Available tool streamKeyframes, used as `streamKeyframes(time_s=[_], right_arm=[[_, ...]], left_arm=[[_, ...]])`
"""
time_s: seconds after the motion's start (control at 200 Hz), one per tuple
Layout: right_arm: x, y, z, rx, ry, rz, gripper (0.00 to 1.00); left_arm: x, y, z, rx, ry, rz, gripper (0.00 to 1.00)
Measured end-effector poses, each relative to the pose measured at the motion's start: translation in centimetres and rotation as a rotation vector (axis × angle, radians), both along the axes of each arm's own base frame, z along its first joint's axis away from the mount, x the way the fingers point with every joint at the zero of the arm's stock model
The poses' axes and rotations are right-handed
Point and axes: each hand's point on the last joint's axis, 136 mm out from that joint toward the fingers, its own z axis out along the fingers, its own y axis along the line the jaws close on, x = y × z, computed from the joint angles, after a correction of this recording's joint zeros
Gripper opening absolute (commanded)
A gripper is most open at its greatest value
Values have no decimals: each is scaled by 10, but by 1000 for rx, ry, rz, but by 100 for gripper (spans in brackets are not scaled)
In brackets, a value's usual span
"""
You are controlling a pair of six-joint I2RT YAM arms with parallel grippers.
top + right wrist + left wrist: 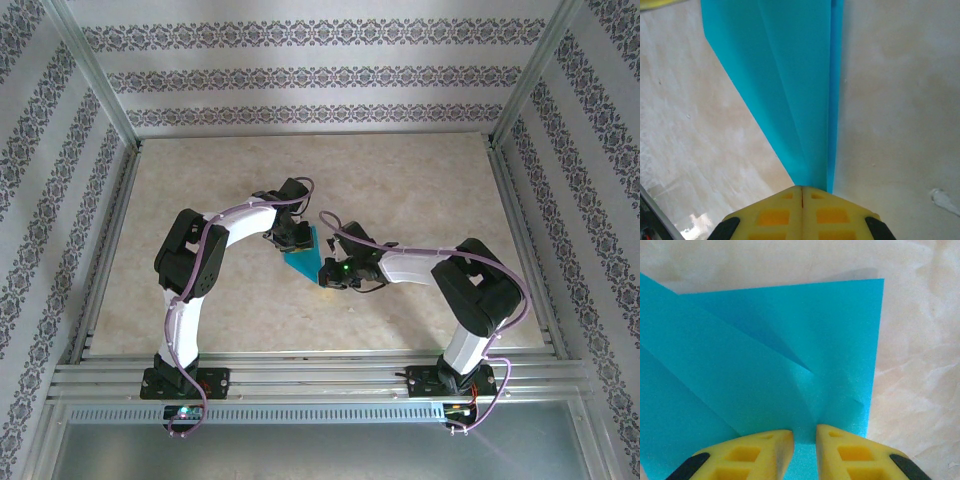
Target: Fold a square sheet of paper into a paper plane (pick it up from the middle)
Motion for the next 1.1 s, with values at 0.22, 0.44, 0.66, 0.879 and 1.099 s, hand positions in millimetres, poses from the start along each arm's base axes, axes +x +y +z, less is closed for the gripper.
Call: streamKeyframes(time_s=[0.22, 0.44, 0.66, 0.879, 1.099], right_arm=[[-6, 0, -5, 7, 25, 13, 5], [-6, 3, -7, 8, 39, 18, 4], [-3, 5, 5, 32, 10, 23, 5], [20, 20, 31, 75, -74, 33, 5], [28, 23, 11, 44, -50, 21, 5]], left_arm=[[0, 0, 0, 1, 1, 0, 26], [0, 0, 0, 1, 1, 0, 26], [0, 0, 0, 1, 1, 0, 26], [0, 0, 0, 1, 1, 0, 26], [0, 0, 0, 1, 1, 0, 25]])
